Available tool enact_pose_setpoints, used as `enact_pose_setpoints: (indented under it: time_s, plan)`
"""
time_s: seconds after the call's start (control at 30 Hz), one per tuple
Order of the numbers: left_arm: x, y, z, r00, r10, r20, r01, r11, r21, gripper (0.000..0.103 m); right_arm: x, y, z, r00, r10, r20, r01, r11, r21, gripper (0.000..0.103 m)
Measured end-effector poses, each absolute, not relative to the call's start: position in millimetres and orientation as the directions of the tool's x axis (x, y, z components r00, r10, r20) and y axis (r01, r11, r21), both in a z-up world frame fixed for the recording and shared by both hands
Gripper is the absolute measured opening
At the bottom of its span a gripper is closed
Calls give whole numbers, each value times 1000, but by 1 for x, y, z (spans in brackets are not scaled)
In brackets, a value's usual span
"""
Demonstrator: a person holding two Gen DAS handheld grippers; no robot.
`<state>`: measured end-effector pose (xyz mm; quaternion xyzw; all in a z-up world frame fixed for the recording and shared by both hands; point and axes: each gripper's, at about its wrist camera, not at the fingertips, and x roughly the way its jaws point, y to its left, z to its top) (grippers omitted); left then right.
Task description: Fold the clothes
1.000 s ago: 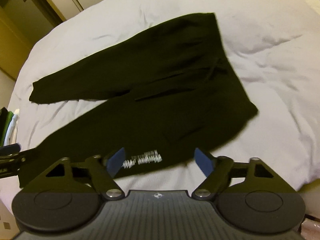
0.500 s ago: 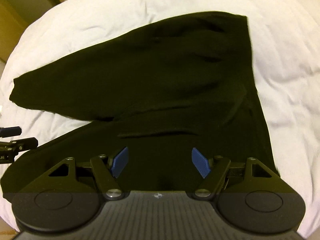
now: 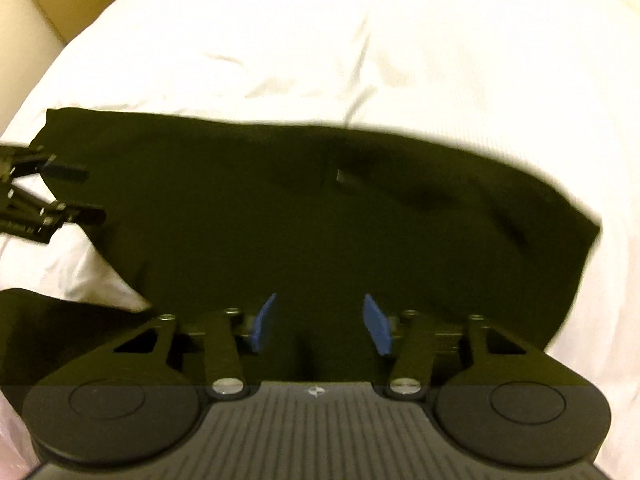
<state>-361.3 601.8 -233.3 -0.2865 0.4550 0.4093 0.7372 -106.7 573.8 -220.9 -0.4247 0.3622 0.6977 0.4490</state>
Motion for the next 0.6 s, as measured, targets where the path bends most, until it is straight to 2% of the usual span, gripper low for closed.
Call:
enact_pose_setpoints:
  time_s: [0.2, 0.3, 0.43, 0.5, 0.6]
  plan:
    - [-352, 641, -243, 268, 364, -892, -820, 573, -12, 73, -103, 615, -221, -236, 352, -906, -914, -396, 84, 43]
    - [-355, 662, -247, 272, 395, -878, -797, 604, 24, 84, -101, 633, -218, -234, 376, -896, -901, -431, 54, 43]
    - [-369, 689, -255, 264, 424, -866, -761, 643, 82, 84, -95, 656, -216, -218, 406, -887, -882, -471, 1, 45]
    - [-376, 705, -263, 248, 425, -870, -732, 671, 119, 84, -87, 664, -218, -197, 394, -898, -877, -481, -19, 50]
    - [-390, 724, -281, 220, 390, -894, -693, 707, 138, 77, -74, 675, -230, -169, 346, -923, -872, -489, -24, 50]
